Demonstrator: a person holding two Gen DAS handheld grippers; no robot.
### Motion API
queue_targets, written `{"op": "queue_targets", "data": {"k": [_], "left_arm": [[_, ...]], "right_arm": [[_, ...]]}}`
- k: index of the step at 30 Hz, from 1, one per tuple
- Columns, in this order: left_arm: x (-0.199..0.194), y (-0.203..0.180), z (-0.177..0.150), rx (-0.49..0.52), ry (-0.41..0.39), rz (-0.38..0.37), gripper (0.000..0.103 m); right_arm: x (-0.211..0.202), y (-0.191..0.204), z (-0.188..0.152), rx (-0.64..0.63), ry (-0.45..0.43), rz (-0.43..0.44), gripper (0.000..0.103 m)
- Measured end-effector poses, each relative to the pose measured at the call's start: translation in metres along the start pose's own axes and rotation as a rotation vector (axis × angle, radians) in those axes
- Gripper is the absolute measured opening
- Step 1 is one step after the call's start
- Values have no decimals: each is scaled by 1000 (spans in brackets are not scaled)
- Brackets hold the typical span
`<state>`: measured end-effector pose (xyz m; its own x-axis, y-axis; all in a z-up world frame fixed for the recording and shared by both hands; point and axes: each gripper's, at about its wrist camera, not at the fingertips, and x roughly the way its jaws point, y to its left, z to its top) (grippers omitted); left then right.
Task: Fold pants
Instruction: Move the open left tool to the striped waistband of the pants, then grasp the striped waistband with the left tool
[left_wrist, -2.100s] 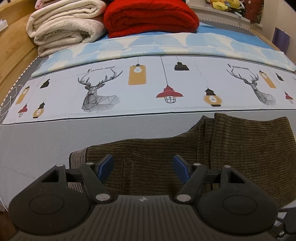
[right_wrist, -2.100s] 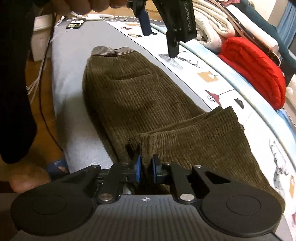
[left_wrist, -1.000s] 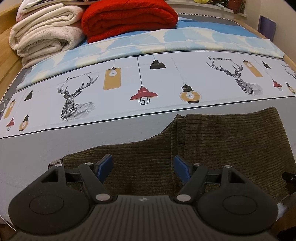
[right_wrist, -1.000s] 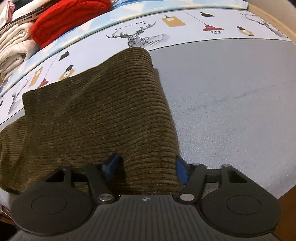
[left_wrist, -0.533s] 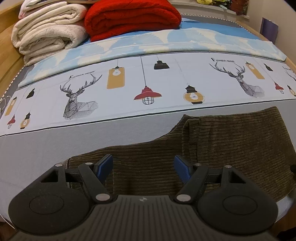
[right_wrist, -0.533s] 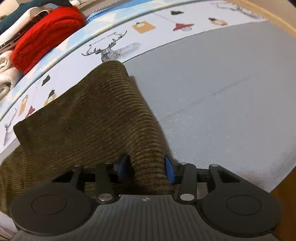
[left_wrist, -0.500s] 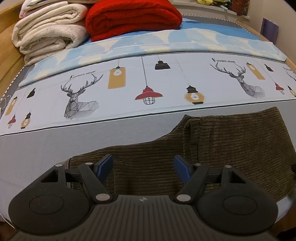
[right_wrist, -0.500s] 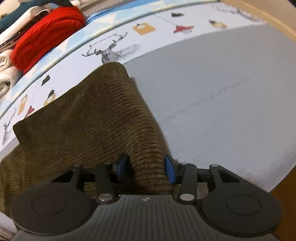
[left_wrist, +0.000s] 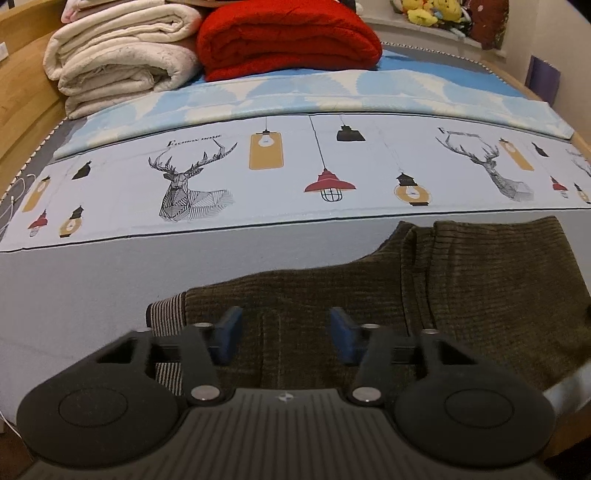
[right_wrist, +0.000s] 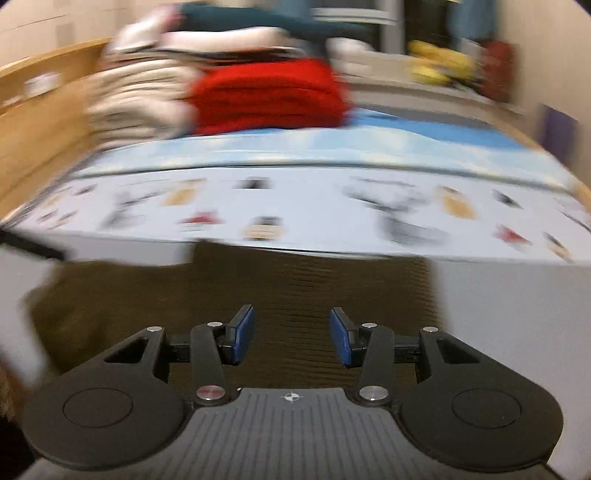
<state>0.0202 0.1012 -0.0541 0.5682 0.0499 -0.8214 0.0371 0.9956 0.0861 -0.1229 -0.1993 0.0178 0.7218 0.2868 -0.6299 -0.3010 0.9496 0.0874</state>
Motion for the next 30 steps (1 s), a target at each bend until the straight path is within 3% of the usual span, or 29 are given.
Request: {"op": "queue_targets", "data": {"k": [2, 6, 9, 12, 14, 15, 17, 19, 25, 27, 29, 30], "left_arm": [[-3, 6, -7, 3, 0, -3, 40], [-9, 22, -20, -37, 16, 23, 40], [-16, 33, -28, -71, 23, 42, 40], [-22, 43, -35, -92, 23, 57, 40], [-26, 49, -40, -110, 26, 65, 40], [-27, 51, -43, -119, 29, 68, 40], [-28, 57, -48, -147, 41, 63, 41], [-28, 64, -56, -184, 51, 45, 40], [-23, 114, -83, -447, 33, -26, 40], [-14, 132, -100, -540, 40, -60, 40], [-2, 146, -117, -635, 69, -102, 44], [4, 153, -127, -693, 85, -125, 47]], "right_arm": [[11, 23, -4, -41, 11, 67, 47], [47, 55, -24, -77, 84, 80, 47], [90, 73, -45, -135, 281, 125, 44], [88, 89, -40, -205, 238, 121, 40], [77, 84, -28, -139, 167, 163, 39], [74, 80, -26, -119, 152, 144, 39], [84, 77, -28, -113, 192, 96, 40], [103, 78, -39, -119, 302, 110, 41], [90, 63, -20, 16, 182, 152, 39], [96, 59, -23, 1, 217, 107, 40], [110, 59, -35, -31, 313, 99, 40], [110, 63, -34, -48, 299, 92, 40]]}}
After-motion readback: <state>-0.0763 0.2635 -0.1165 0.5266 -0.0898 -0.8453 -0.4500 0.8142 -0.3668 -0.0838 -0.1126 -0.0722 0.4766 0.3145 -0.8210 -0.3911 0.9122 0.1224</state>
